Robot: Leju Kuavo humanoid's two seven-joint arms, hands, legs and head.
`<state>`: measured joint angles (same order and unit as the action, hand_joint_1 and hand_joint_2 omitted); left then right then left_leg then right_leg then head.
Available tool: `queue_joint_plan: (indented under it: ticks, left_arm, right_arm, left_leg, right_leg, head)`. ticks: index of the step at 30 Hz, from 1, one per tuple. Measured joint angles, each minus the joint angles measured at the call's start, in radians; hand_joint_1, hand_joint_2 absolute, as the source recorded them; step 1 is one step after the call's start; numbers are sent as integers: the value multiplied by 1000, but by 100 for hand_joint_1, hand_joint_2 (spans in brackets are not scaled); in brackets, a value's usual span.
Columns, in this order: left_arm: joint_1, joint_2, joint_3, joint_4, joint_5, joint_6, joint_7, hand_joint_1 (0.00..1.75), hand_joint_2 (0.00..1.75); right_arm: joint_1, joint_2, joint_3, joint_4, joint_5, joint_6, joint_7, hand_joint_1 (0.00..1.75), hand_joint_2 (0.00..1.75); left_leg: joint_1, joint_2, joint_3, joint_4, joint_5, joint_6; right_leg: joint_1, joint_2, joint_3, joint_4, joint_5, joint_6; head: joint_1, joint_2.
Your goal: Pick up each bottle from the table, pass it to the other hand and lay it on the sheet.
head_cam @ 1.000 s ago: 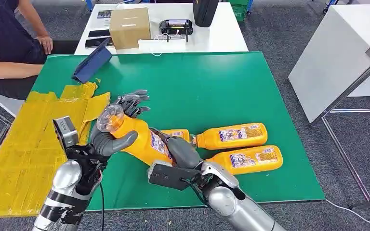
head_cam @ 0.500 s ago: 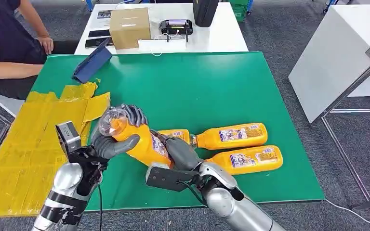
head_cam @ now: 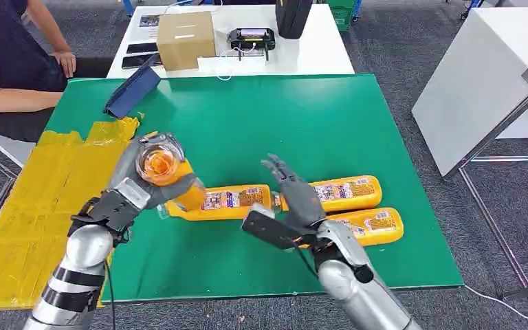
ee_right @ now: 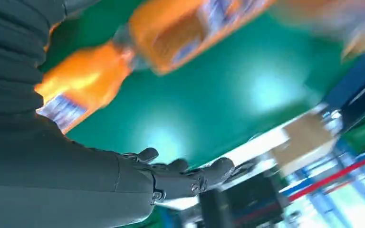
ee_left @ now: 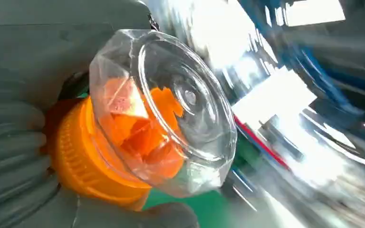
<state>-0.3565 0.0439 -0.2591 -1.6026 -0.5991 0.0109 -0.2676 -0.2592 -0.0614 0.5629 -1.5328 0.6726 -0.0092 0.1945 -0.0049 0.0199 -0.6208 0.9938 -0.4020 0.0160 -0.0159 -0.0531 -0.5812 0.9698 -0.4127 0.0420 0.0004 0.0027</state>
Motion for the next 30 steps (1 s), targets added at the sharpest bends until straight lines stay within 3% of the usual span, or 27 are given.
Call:
queue_joint_plan:
  ticks: [3, 7, 12, 17, 30]
  left_arm:
    - [-35, 39, 35, -2, -398, 232, 56, 175, 175]
    - [-74, 84, 47, 8, -665, 334, 118, 175, 175]
    - [-107, 105, 41, 71, -737, 300, 155, 175, 175]
    - [-155, 111, -23, 277, -816, 213, 208, 175, 175]
    - [-211, 116, -98, 555, -791, 150, 216, 175, 175]
  right_arm:
    - [9, -8, -79, -10, -19, 29, 12, 0, 175]
    - [9, -14, -125, -11, -34, 42, 14, 0, 175]
    - [2, -15, -135, -6, -39, 52, 26, 0, 175]
    - [-36, -7, -132, 38, -38, 68, 46, 0, 175]
    - [-74, 11, -120, 112, -32, 86, 59, 0, 175]
  left_leg:
    - [0, 0, 0, 0, 0, 0]
    - [0, 0, 0, 0, 0, 0]
    - [0, 0, 0, 0, 0, 0]
    - [0, 0, 0, 0, 1, 1]
    - [0, 0, -2, 0, 1, 1]
  right_leg:
    - [0, 0, 0, 0, 0, 0]
    - [0, 0, 0, 0, 0, 0]
    - [0, 0, 0, 0, 0, 0]
    - [0, 0, 0, 0, 0, 0]
    - [0, 0, -2, 0, 1, 1]
  head:
    - [0, 0]
    - [0, 0]
    - [0, 0]
    - [0, 0]
    - [0, 0]
